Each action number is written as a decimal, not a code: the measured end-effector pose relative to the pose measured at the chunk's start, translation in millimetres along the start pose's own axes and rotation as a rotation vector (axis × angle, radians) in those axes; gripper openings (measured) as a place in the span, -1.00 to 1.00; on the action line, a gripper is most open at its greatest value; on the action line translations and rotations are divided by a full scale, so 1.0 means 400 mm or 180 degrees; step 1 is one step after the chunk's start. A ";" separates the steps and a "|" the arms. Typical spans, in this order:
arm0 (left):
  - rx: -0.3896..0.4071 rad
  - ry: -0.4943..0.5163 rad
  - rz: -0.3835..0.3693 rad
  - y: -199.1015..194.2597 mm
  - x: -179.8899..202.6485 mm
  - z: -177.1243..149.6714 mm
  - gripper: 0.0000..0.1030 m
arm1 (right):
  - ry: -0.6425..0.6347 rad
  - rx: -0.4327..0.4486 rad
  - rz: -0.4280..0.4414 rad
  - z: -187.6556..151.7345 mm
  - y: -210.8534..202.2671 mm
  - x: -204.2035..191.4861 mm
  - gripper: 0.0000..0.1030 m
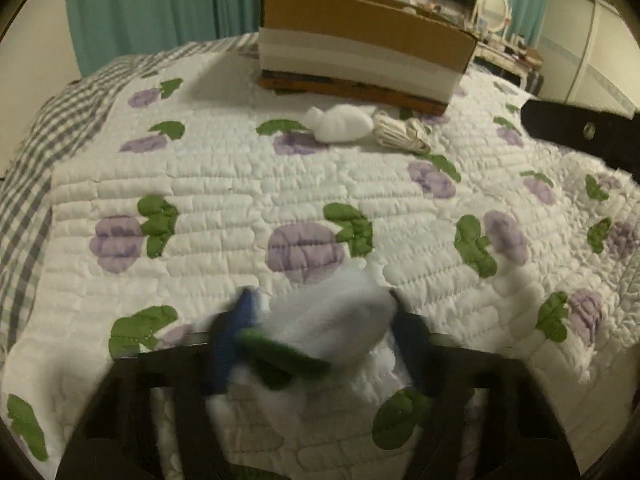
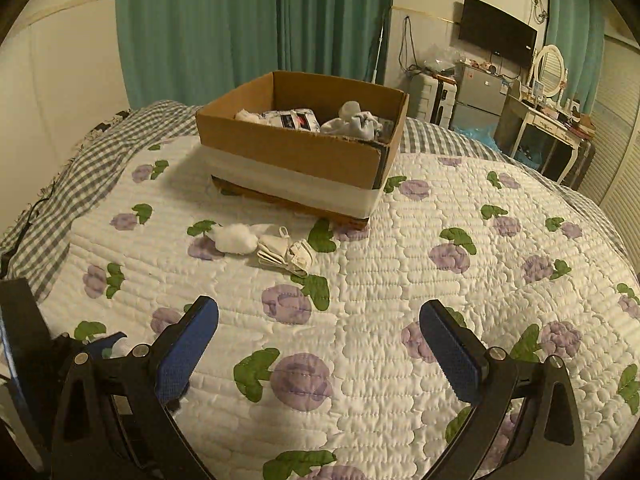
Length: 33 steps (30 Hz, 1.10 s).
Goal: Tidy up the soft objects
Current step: 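Move the right tool toward the white cloth while the left tool keeps holding the loop, then grasp the folded white cloth on the quilt with the right tool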
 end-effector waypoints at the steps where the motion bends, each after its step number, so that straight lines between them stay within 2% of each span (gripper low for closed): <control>1: 0.0004 -0.0007 -0.0026 -0.002 -0.002 0.002 0.08 | 0.0005 -0.0012 0.0003 -0.001 0.005 0.002 0.97; 3: 0.0057 -0.0015 -0.0074 -0.015 -0.004 0.008 -0.01 | 0.0028 -0.0031 0.0045 -0.002 0.016 0.006 0.97; 8: 0.0304 -0.0005 -0.0086 -0.063 -0.017 0.060 -0.01 | 0.0051 -0.0022 0.0159 0.003 0.040 0.009 0.97; 13: 0.0502 0.0023 0.0076 -0.068 -0.044 0.153 -0.01 | 0.0101 -0.0063 0.0228 0.025 0.108 0.021 0.97; 18: 0.0645 0.0042 0.0246 -0.014 -0.070 0.250 -0.01 | 0.0223 -0.0203 0.0300 0.036 0.210 0.041 0.96; 23: 0.0662 0.0023 0.0256 0.063 -0.072 0.296 -0.01 | 0.0222 -0.0360 0.0396 0.034 0.303 0.042 0.74; 26: 0.0653 -0.0014 0.0194 0.094 -0.076 0.288 -0.01 | 0.0135 -0.0388 0.0421 0.040 0.342 0.028 0.64; 29: 0.0604 0.0032 0.0234 0.115 -0.075 0.275 -0.01 | 0.0092 -0.0445 0.0453 0.048 0.375 0.017 0.48; 31: 0.0563 0.0052 0.0244 0.122 -0.071 0.266 -0.01 | 0.0099 -0.0463 0.0425 0.052 0.389 0.018 0.17; 33: 0.0599 0.0065 0.0292 0.120 -0.069 0.261 -0.01 | 0.0113 -0.0453 0.0398 0.058 0.392 0.020 0.11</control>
Point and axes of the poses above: each gripper's, at about its wrist camera, not at the fingertips, and y roughly the way its jaws point, x to its right, z to its top, the point moved 3 cm from there along y, roughly the way its jaws point, and after that the axes turned 9 degrees about z, right-handed, at the moved point
